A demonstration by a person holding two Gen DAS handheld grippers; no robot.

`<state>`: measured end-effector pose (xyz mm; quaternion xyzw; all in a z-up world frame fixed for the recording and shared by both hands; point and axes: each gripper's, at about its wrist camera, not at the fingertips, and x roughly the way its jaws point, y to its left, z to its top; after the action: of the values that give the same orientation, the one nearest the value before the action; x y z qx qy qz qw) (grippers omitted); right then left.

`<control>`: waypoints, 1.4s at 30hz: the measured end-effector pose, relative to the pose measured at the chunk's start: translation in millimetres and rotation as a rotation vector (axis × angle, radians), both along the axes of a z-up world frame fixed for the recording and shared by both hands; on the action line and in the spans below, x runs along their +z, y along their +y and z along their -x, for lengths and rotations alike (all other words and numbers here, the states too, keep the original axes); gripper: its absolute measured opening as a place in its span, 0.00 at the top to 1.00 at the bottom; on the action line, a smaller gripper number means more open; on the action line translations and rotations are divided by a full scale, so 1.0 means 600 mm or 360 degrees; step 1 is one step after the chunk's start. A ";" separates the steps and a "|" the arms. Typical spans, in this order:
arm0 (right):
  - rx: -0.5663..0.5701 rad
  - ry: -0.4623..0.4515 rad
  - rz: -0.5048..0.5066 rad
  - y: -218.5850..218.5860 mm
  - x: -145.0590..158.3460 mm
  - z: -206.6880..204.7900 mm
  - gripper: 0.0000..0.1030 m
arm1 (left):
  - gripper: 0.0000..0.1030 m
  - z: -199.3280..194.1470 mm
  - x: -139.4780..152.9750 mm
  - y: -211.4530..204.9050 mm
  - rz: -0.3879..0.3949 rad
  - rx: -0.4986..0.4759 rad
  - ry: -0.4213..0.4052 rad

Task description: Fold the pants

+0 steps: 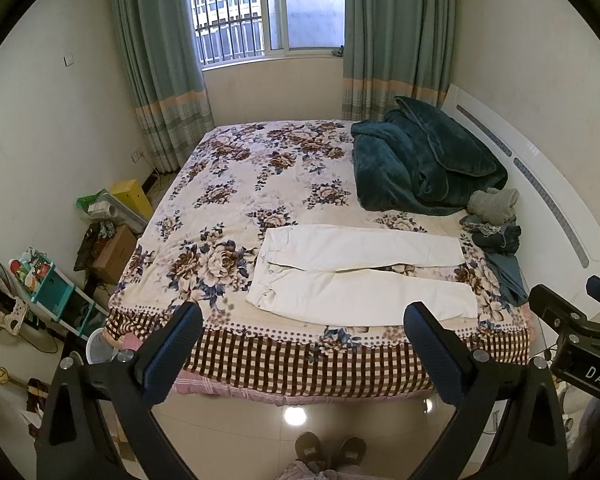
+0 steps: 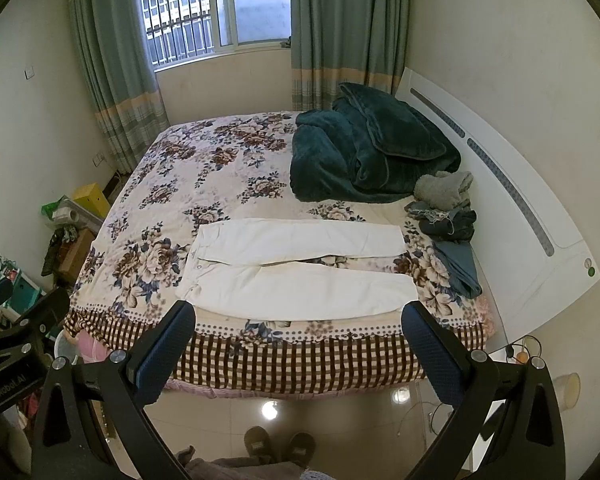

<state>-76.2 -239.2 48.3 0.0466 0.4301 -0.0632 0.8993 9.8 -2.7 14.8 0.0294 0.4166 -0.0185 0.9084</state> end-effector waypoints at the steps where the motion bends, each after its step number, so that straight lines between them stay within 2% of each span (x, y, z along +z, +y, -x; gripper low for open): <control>1: 0.0001 0.0001 0.0000 0.002 0.000 -0.001 0.00 | 0.00 0.002 -0.002 0.000 -0.0002 0.0000 -0.0002; 23: -0.0007 0.0015 -0.0003 0.013 0.003 0.000 0.00 | 0.00 0.005 -0.003 0.003 0.0008 -0.0007 -0.0003; 28: -0.0061 0.0046 -0.0018 0.009 -0.020 -0.023 0.00 | 0.00 -0.012 -0.005 -0.001 -0.0010 -0.0014 -0.0003; 35: -0.0194 0.0111 -0.0071 -0.025 -0.097 -0.117 0.00 | 0.00 -0.109 -0.063 0.007 -0.0064 0.0022 -0.0016; 41: -0.0327 0.0228 -0.0102 -0.100 -0.204 -0.249 0.00 | 0.00 -0.245 -0.145 -0.024 -0.0104 0.0087 0.0077; 42: -0.0347 0.0255 -0.0101 -0.117 -0.231 -0.284 0.00 | 0.00 -0.285 -0.171 -0.038 -0.0129 0.0108 0.0112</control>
<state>94.3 -309.4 -90.5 0.1163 0.4946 -0.1505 0.8481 180.5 -25.5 -87.6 0.0514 0.4494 0.0281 0.8914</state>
